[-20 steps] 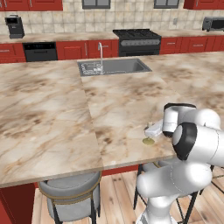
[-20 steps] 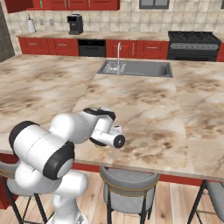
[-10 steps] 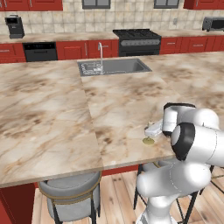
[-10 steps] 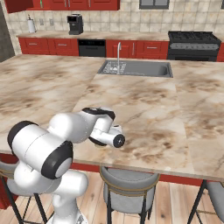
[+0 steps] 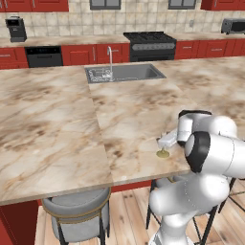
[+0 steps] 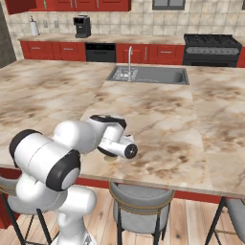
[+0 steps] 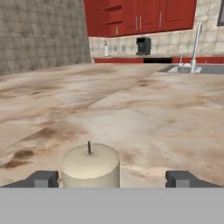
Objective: Get the candle and the beer from the cabinet and move them to the dining counter.
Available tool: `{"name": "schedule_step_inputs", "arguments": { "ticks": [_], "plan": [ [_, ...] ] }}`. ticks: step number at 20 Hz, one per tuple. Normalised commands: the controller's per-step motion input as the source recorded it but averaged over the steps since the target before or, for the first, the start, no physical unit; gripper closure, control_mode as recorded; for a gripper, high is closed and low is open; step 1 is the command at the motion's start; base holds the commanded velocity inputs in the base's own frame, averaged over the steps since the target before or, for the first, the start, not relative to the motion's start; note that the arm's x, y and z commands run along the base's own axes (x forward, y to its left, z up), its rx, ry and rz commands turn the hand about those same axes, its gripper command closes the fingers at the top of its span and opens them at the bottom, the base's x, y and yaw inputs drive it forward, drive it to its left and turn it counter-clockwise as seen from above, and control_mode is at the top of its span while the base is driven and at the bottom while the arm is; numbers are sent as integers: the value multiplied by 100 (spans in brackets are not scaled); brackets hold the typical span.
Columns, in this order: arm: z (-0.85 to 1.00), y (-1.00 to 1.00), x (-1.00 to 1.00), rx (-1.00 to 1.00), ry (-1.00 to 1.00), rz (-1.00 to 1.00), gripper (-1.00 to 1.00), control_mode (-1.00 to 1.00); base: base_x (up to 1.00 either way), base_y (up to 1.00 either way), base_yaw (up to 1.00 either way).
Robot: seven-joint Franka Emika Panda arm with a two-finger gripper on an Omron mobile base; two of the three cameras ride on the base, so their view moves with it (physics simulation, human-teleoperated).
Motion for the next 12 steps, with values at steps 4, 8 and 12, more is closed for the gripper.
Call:
{"name": "schedule_step_inputs", "arguments": {
  "ticks": [4,8,12],
  "plan": [
    [47,0,1,0,0,0,-100,-100,0,0,0],
    [71,-2,-1,0,0,0,-100,-100,0,0,0],
    [79,-3,-3,0,0,0,-100,-100,0,0,0]
  ]
}}
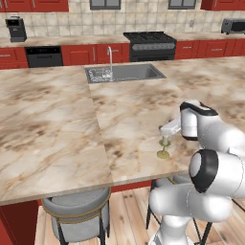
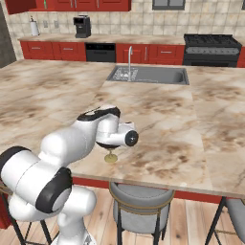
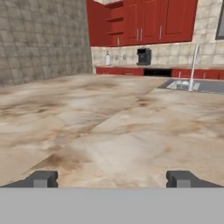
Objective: Get the candle and the beer from the cabinet and move them to the dining counter.
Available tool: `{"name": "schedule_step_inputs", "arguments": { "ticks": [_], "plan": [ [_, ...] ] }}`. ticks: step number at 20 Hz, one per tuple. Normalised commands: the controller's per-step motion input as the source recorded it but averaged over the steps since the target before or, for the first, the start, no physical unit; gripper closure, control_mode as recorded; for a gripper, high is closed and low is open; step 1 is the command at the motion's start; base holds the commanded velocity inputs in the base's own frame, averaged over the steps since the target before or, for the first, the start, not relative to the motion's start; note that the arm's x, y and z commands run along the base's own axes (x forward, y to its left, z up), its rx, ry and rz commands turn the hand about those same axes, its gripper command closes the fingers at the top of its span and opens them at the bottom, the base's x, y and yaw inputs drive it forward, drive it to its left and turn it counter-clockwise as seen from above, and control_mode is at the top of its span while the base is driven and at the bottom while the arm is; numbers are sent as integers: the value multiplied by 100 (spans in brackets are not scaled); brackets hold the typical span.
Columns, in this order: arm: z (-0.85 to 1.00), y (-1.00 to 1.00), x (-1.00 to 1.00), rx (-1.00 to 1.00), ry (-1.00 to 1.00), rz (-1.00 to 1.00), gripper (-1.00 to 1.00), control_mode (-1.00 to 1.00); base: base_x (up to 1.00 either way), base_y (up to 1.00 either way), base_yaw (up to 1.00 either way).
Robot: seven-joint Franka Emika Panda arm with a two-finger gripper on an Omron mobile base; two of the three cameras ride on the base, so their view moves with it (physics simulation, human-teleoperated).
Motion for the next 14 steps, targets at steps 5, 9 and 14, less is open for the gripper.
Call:
{"name": "schedule_step_inputs", "arguments": {
  "ticks": [5,9,14],
  "plan": [
    [79,0,0,0,3,0,-100,-100,0,0,0],
    [83,0,-23,0,9,0,-100,-100,0,0,0],
    [83,0,-46,0,13,-6,-100,-100,0,0,0]
  ]
}}
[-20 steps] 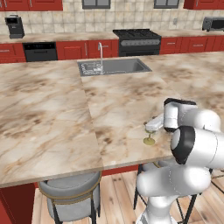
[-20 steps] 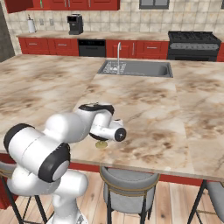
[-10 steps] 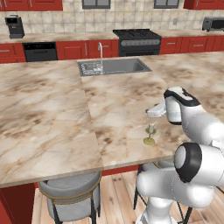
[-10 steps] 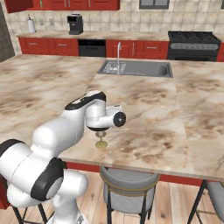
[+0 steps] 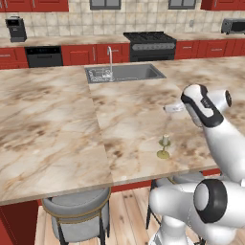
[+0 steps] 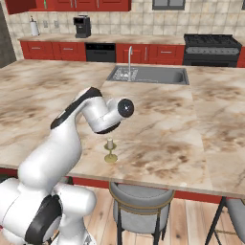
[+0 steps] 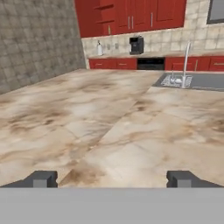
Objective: Get the candle and the beer from the cabinet and move them to the dining counter.
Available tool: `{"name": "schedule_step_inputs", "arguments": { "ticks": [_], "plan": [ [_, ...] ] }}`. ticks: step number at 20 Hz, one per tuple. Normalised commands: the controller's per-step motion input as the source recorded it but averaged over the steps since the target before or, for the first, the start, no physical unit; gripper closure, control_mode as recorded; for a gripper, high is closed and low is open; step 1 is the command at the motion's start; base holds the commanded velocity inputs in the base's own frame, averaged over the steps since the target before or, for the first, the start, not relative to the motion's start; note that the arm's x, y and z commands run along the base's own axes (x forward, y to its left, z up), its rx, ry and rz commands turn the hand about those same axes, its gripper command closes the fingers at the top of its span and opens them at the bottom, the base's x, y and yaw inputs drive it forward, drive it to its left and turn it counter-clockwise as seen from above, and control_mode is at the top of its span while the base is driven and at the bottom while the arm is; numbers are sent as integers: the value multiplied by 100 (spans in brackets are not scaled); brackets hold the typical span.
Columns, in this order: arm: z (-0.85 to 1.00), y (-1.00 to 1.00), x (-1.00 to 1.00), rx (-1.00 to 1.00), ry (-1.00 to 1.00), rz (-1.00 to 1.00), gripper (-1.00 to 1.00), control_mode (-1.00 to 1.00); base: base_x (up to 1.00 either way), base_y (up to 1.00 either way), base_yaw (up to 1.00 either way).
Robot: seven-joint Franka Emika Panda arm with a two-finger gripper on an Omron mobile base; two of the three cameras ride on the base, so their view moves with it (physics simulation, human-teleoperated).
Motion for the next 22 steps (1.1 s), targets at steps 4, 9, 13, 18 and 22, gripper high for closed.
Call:
{"name": "schedule_step_inputs", "arguments": {
  "ticks": [4,9,13,18,22],
  "plan": [
    [65,0,-72,0,9,-8,-100,-100,0,0,0],
    [65,0,-91,0,9,-10,-100,-100,0,0,0],
    [47,0,-100,-1,4,-12,-100,-100,0,0,0],
    [47,6,-93,-3,7,-14,-100,-100,0,0,0],
    [40,6,-99,-2,8,-17,-100,-100,0,0,0]
  ]
}}
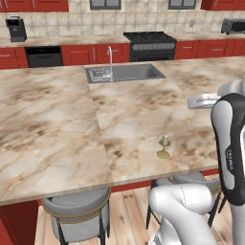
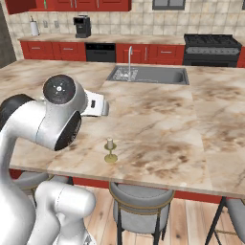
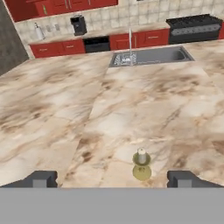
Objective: Get the candle and the beer from the cabinet and move them to the dining counter.
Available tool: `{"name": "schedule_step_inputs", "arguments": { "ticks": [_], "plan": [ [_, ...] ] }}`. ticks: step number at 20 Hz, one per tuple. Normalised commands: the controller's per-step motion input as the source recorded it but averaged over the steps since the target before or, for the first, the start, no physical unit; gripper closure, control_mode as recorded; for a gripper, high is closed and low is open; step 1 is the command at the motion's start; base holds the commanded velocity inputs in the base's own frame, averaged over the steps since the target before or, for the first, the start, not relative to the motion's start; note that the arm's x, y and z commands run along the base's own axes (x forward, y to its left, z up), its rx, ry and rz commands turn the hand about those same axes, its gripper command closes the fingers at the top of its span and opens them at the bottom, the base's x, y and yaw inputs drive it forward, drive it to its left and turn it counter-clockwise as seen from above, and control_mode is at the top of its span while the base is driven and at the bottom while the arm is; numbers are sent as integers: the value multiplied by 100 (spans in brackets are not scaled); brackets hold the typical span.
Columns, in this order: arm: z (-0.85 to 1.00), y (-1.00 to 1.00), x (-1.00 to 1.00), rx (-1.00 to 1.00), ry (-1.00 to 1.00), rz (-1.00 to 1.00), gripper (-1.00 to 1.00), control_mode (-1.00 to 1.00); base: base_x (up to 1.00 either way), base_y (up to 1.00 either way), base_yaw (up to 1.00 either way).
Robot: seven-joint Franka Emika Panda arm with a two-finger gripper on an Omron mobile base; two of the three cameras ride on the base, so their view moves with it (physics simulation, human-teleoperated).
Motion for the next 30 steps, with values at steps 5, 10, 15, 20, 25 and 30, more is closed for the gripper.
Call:
{"name": "schedule_step_inputs", "arguments": {
  "ticks": [5,10,15,20,25,30],
  "plan": [
    [41,2,-89,-4,11,-17,-100,-100,0,0,0],
    [44,9,-65,-8,16,-14,-100,-100,0,0,0],
    [25,1,-38,-5,15,-2,-100,-100,0,0,0],
    [1,9,-27,-5,11,0,-100,-100,0,0,0],
    [-12,25,-42,-1,2,0,-100,-100,0,0,0],
    [0,43,-6,0,0,0,-100,-100,0,0,0]
  ]
}}
